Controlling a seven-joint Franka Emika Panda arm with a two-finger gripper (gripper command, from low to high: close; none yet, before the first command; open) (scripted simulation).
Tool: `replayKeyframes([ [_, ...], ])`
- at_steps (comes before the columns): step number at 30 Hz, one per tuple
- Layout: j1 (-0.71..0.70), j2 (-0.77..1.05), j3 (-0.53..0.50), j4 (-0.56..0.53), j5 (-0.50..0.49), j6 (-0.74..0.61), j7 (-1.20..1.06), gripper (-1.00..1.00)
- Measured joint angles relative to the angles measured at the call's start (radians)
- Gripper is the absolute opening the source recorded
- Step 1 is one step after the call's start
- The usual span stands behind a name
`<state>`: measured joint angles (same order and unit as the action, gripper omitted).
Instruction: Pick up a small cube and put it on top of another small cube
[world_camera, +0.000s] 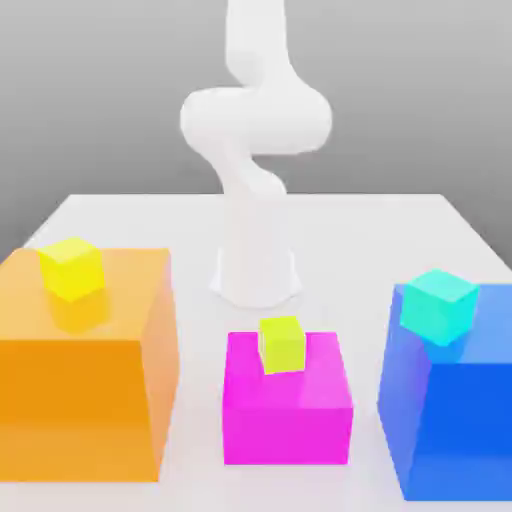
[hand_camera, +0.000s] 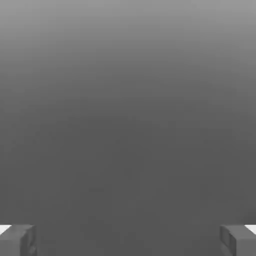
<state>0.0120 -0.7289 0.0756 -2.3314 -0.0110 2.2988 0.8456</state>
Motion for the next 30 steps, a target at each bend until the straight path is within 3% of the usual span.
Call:
replayKeyframes([
  [7, 0.045, 0.228, 0.299, -0.112, -0.085, -0.064, 0.202, 0.00],
  [16, 0.133, 0.556, 0.627, -0.278, -0.216, -0.029, 0.591, 0.00],
  [28, 0.144, 0.781, 0.649, -0.441, -0.126, 0.459, 1.060, 0.00],
  [30, 0.136, 0.804, 0.626, -0.442, -0.150, 0.518, 1.114, 0.00],
])
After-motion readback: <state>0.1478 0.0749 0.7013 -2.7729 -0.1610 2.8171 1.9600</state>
